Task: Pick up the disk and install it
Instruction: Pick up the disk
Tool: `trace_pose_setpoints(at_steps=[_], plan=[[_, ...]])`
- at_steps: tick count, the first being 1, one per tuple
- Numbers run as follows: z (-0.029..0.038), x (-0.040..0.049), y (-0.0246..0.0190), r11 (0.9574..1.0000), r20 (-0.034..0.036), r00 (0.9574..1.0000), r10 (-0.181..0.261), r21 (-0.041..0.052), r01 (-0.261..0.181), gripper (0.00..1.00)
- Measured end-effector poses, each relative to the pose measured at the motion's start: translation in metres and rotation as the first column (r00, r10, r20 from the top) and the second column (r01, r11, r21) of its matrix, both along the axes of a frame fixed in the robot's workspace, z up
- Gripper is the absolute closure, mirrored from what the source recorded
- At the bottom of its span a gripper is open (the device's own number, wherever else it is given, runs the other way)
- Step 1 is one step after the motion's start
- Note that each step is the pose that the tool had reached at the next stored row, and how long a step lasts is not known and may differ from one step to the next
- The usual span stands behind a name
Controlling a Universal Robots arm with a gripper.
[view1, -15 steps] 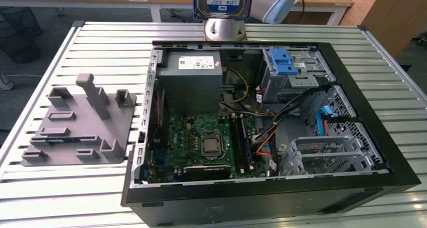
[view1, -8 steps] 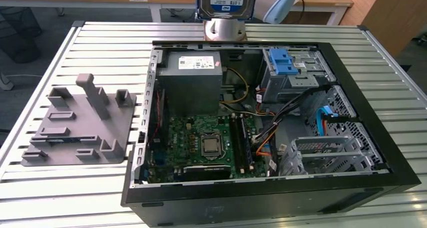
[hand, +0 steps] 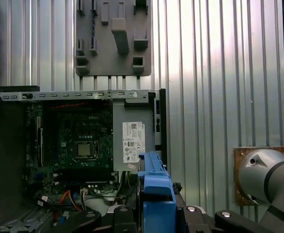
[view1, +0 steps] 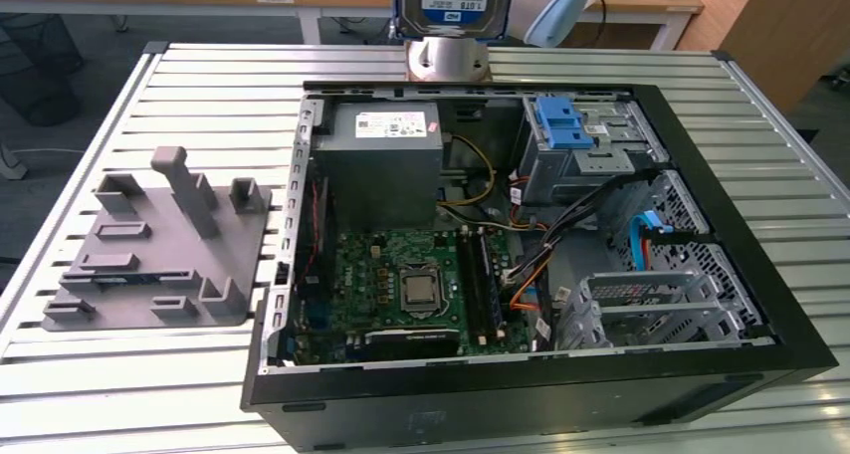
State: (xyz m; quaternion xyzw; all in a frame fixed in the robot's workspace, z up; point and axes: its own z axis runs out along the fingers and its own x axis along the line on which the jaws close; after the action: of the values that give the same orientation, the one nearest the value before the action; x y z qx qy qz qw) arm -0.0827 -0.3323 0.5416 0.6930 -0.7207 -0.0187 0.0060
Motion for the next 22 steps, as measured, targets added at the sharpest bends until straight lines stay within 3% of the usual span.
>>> trace_pose_setpoints(at_steps=[22], plan=[[0.0,0.0068,0.0,1.0,0.0,1.0,0.0,0.0001,0.0,0.64]])
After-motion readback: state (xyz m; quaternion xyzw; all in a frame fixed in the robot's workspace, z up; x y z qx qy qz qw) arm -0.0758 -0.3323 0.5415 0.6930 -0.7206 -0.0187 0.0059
